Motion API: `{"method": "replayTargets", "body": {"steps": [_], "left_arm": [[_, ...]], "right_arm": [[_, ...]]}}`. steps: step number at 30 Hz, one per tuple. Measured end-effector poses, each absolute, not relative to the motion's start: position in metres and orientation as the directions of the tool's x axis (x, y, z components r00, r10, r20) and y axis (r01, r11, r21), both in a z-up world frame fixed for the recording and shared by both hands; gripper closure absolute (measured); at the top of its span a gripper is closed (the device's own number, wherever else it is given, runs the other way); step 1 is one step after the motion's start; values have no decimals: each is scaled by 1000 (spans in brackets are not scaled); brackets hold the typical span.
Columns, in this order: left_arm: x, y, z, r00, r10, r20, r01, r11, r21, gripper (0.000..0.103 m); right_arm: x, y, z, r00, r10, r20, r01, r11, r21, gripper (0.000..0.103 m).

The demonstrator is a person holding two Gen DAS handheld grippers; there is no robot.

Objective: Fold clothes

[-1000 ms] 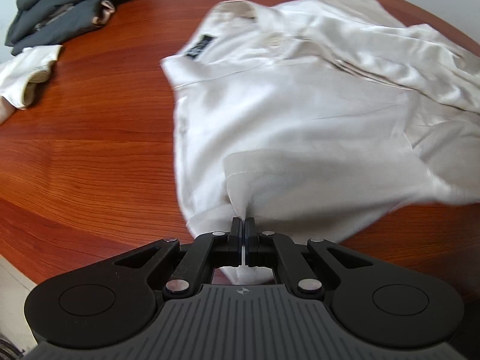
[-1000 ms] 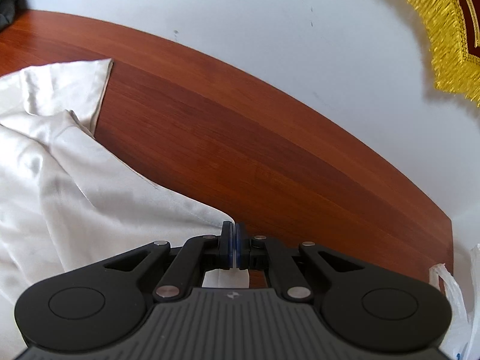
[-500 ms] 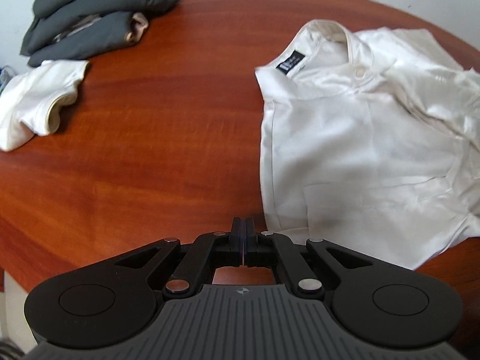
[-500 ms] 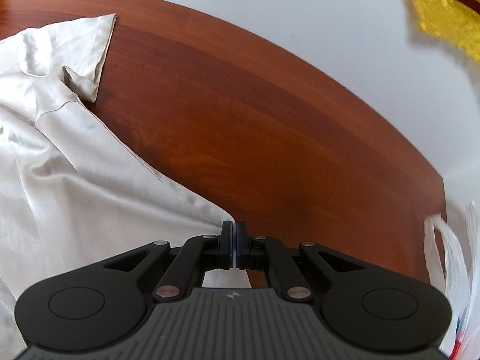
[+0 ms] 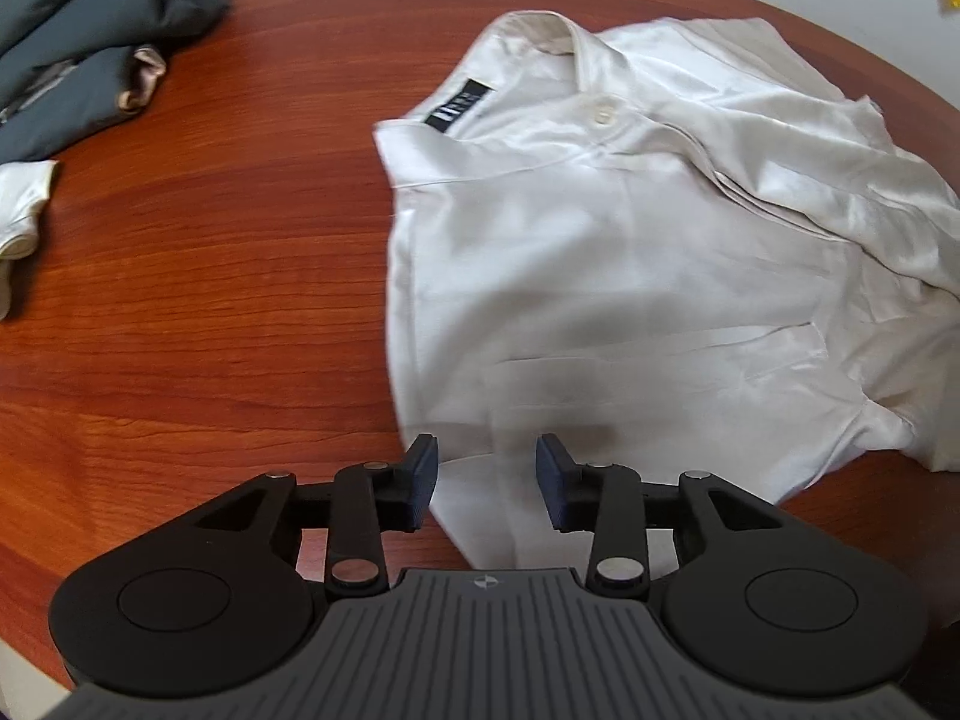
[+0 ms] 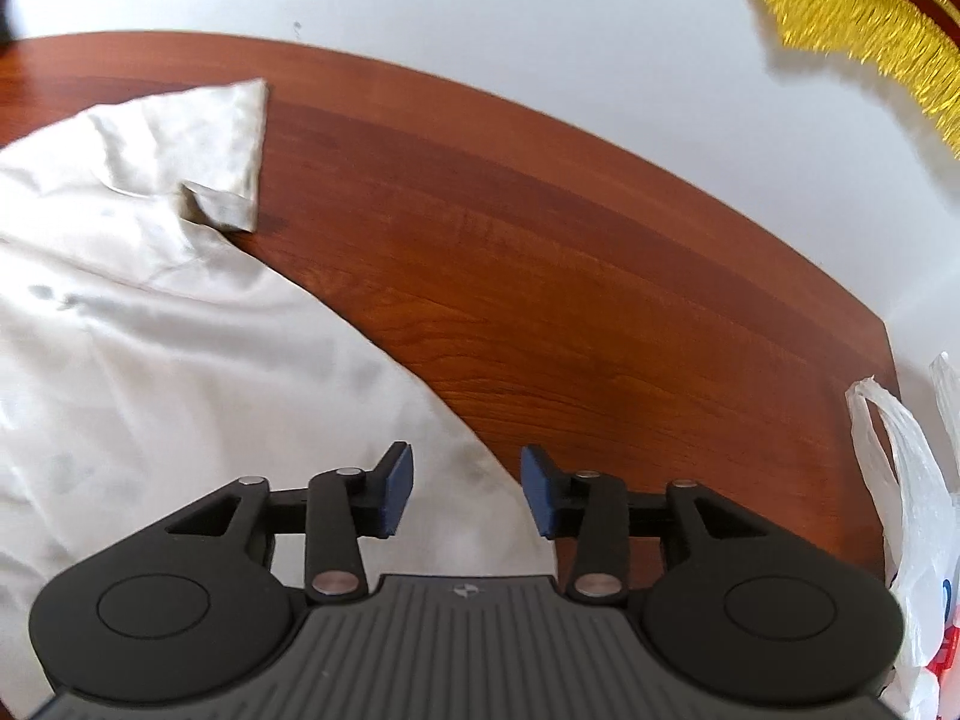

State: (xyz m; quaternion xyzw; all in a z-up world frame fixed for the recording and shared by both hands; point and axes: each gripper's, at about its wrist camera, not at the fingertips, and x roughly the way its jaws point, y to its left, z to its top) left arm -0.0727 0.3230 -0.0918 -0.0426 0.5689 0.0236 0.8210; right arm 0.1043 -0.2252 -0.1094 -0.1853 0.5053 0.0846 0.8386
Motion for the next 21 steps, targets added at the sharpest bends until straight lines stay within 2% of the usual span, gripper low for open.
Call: {"method": "replayTargets", "body": {"steps": [10,12,13,15,19,21], "left_arm": [[-60,320,-101,350,-41,-936,-80,994,-74,63],[-58,319,-101,358,-58,-932,-71,993,-90,70],[-58,319,-101,360,-62,-931,-68,993,-93,82],[-59,318,-101,367,-72,-928,-59,993,-100,94],[-62,314,-102,371,-78,-925,-43,994,-101,96],[-65,313,-101,376,-79,-923,-38,994,-101,97]], "right_arm": [[60,-206,-83,483,56,-874,-365,920,-143,56],[51,-202,-81,481,68,-874,-372,918,-133,56],[47,-201,-80,478,75,-875,-377,917,-128,56],[40,-199,-79,468,88,-880,-388,914,-115,56],[22,-194,-80,438,142,-888,-426,902,-66,56],[13,-191,-84,410,175,-895,-453,891,-33,50]]}}
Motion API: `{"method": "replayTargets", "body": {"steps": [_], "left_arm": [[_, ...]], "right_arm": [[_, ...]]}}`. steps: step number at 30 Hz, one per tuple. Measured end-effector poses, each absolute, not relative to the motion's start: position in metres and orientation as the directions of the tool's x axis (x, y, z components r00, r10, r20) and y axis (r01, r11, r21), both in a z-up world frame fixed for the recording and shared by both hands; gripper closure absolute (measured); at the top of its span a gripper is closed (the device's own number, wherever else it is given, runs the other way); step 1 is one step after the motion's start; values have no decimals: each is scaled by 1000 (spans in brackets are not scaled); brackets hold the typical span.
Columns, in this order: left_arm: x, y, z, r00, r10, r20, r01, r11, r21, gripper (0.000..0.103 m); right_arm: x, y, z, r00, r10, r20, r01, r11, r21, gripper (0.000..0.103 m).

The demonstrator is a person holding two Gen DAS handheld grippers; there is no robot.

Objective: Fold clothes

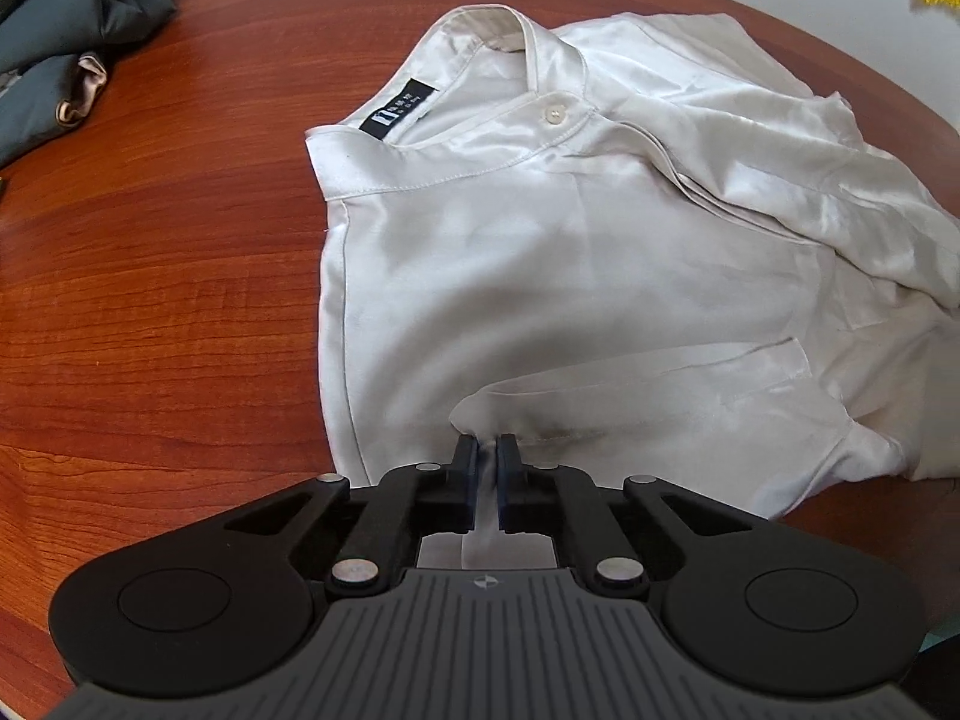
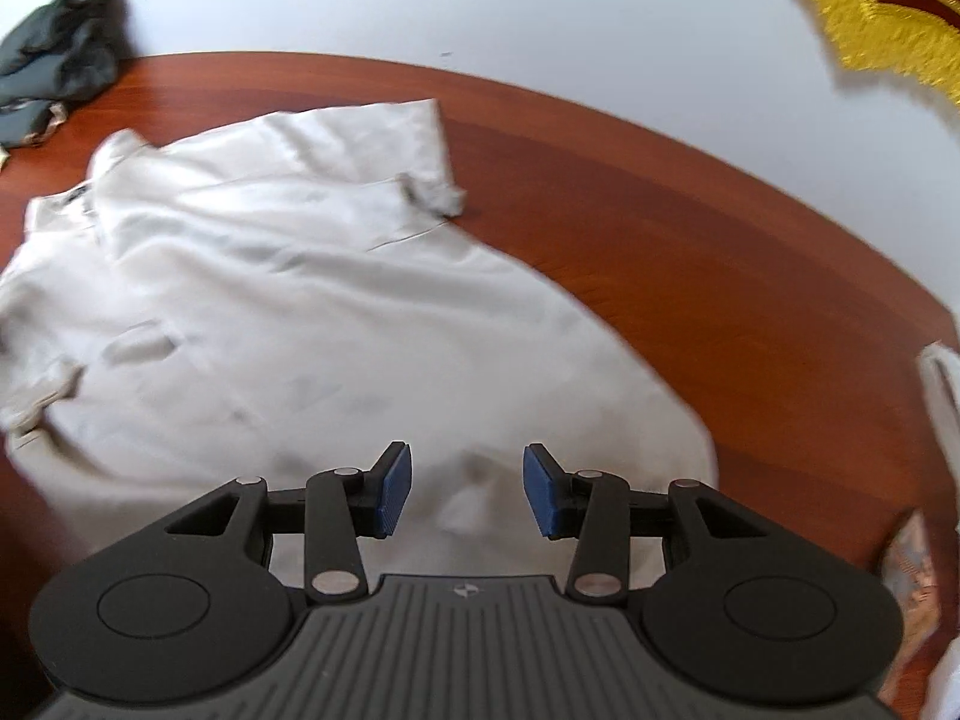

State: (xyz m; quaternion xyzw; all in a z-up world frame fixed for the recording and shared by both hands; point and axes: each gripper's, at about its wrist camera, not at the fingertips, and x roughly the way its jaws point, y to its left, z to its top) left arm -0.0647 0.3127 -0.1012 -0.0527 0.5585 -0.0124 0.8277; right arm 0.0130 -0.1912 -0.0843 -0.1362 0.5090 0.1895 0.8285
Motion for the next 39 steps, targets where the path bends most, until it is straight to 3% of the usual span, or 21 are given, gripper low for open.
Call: {"method": "replayTargets", "body": {"steps": [8,19,22,24,26,39], "left_arm": [[-77,315,-89,398,-79,-914,-30,995,-100,97],[-82,315,-81,410,-90,-908,-6,995,-101,97],[-82,312,-78,420,-94,-903,13,995,-97,97],[-83,309,-75,427,-101,-898,37,995,-95,98],[-84,306,-72,435,-114,-893,64,993,-96,99],[-118,320,-29,449,-198,-872,214,971,-110,99]], "right_arm": [[-46,-175,-110,256,235,-938,-583,811,44,49],[-112,-164,-134,189,240,-952,-594,800,84,50],[-125,-162,-138,207,199,-958,-605,796,35,66],[-129,-163,-141,224,164,-961,-581,814,3,94],[-132,-165,-141,235,151,-960,-554,833,-5,100],[-157,-171,-108,142,135,-981,-518,855,43,103]]}}
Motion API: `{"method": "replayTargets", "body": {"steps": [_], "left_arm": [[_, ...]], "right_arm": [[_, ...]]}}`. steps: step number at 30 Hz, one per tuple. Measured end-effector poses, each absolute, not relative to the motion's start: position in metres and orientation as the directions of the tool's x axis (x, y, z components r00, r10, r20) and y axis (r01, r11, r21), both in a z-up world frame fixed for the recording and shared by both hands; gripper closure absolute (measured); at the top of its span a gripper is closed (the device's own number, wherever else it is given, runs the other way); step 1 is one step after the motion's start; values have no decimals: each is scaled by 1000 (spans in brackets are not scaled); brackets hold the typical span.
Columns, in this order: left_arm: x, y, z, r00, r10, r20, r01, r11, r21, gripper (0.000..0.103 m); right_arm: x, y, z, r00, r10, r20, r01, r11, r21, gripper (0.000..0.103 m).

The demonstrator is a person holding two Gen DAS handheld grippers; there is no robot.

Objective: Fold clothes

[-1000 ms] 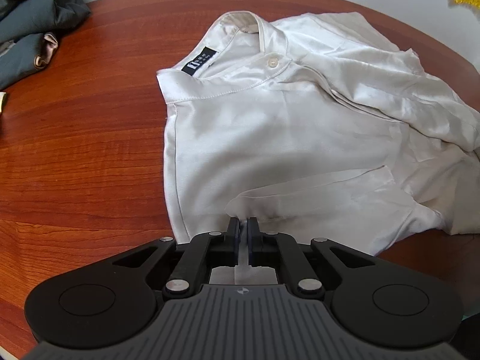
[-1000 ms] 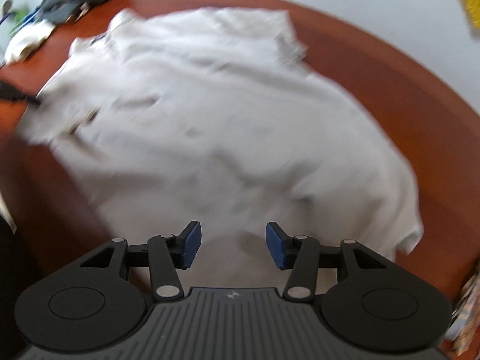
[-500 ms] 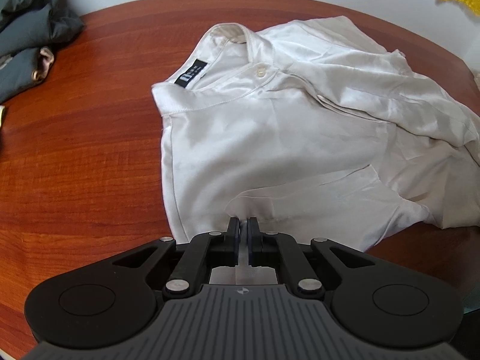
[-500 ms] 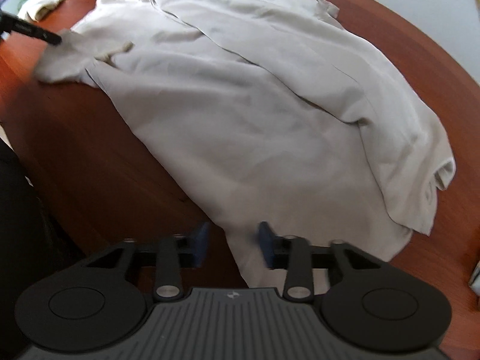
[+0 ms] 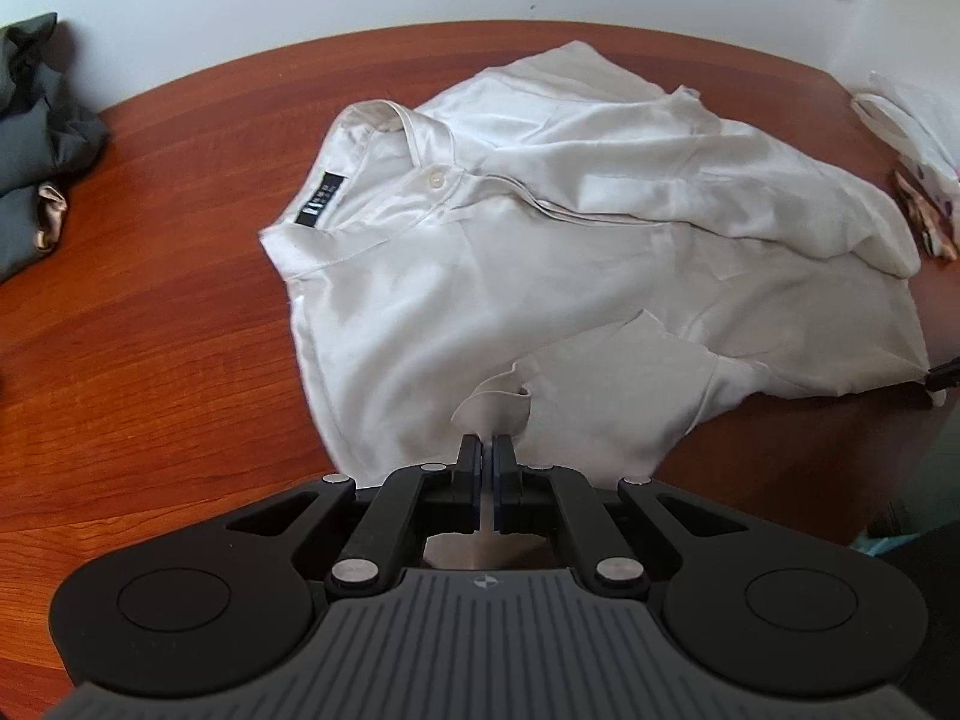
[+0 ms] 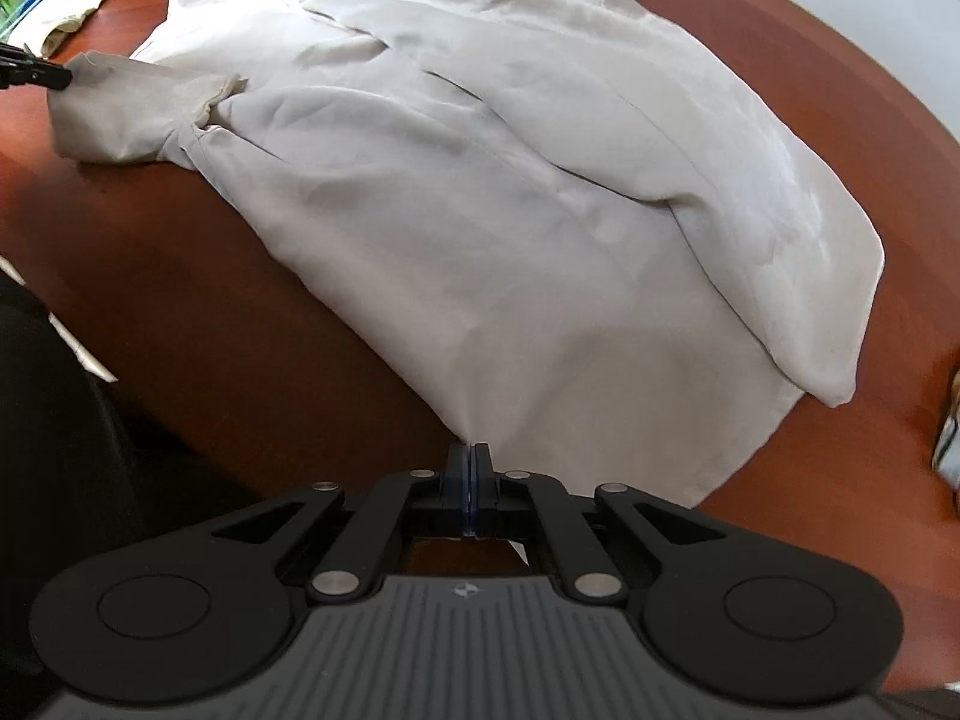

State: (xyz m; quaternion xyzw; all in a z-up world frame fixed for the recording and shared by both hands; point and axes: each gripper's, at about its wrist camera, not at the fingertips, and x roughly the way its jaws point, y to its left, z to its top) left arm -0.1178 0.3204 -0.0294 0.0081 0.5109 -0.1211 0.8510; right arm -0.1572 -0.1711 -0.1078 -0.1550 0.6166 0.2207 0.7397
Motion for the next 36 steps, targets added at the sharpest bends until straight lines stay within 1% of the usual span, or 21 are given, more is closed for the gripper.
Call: {"method": "replayTargets", "body": {"steps": [5,12,19,25,27,28,29,30,31,32,36], "left_arm": [[-132,334,-20,440,-209,-873,231,966,-115,99],[-154,352,-33,373,-191,-908,242,965,-103,99],[-164,371,-42,365,-136,-921,205,977,-63,99],[-169,387,-43,374,-127,-919,156,985,-73,99],[-172,390,-44,367,-141,-919,140,985,-96,97],[-173,391,-43,369,-155,-916,135,984,-112,94],[-174,392,-42,372,-169,-913,130,983,-129,94],[-175,392,-40,376,-175,-910,130,982,-136,94],[-176,390,-39,383,-177,-907,134,982,-135,93],[-177,388,-37,389,-179,-904,137,981,-135,93],[-175,384,-34,403,-186,-896,131,981,-144,90]], "right_arm": [[-175,-167,-96,62,165,-984,-532,840,107,103],[-206,-149,-99,-47,207,-977,-535,821,199,103],[-225,-130,-102,-88,266,-960,-532,803,271,103],[-230,-120,-104,-112,289,-951,-544,783,302,102],[-229,-123,-103,-112,290,-951,-552,778,302,96],[-228,-125,-103,-111,290,-951,-556,775,301,96],[-227,-127,-101,-111,293,-950,-559,771,303,90],[-225,-128,-101,-112,299,-948,-562,768,308,83],[-225,-130,-101,-108,301,-947,-565,766,308,79],[-225,-132,-98,-101,302,-948,-569,764,304,77],[-217,-138,-91,-78,298,-952,-576,766,287,77]]}}
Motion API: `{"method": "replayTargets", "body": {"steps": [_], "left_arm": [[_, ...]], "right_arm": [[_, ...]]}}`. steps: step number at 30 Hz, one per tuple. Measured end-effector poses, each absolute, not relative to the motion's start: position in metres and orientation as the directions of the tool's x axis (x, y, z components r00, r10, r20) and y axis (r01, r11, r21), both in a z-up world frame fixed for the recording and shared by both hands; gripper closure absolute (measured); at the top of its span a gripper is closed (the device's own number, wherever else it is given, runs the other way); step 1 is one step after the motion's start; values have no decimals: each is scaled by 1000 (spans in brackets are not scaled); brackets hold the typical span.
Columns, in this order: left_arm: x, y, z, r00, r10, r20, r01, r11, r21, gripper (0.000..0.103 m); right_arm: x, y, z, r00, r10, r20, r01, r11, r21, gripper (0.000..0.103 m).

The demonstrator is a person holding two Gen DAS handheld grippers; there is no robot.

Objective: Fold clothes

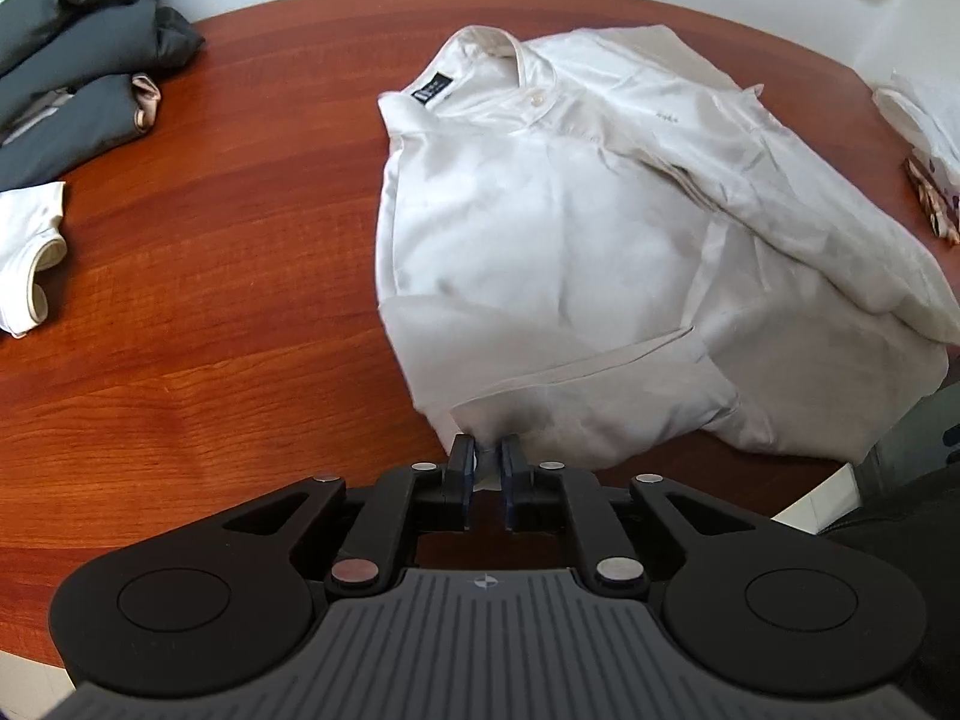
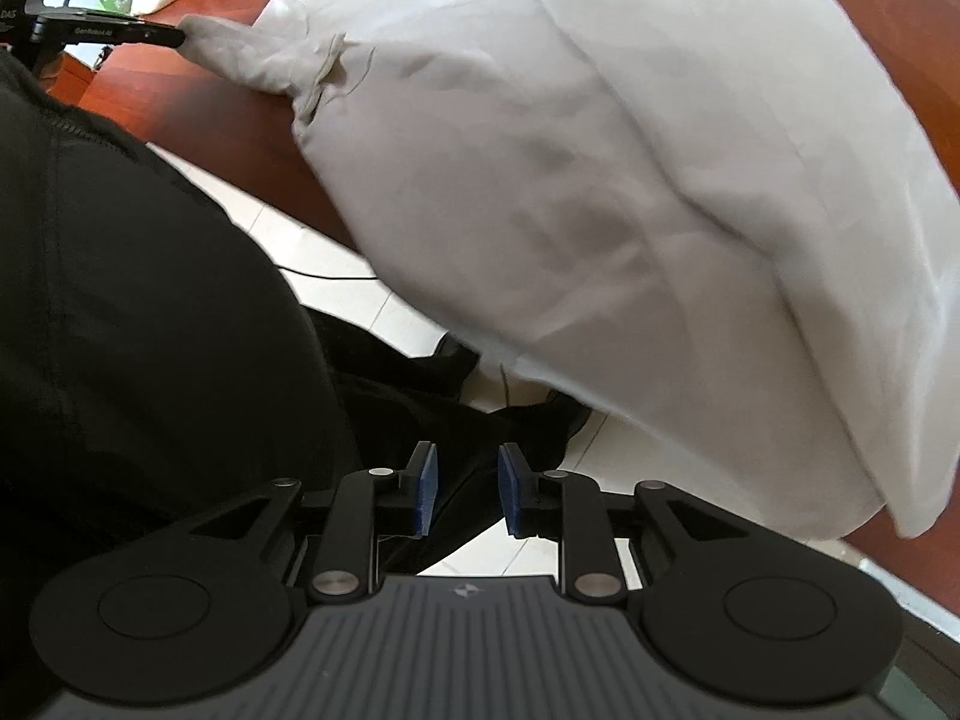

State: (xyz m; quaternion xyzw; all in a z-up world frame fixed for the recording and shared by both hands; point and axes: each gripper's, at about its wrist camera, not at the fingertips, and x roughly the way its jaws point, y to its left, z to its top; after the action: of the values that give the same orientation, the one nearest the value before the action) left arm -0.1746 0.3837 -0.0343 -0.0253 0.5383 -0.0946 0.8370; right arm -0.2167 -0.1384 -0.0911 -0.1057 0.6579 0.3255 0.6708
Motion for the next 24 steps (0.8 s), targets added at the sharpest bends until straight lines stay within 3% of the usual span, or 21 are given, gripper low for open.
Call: {"method": "replayTargets", "body": {"steps": [7,24], "left_arm": [[-173,372,-23,458,-209,-864,140,977,-162,64],[-165,305,-46,442,-185,-878,11,980,-200,61]], "right_arm": [[-210,-147,-83,-26,282,-959,-582,776,243,76],[-102,-164,-97,225,203,-953,-553,832,47,72]]}}
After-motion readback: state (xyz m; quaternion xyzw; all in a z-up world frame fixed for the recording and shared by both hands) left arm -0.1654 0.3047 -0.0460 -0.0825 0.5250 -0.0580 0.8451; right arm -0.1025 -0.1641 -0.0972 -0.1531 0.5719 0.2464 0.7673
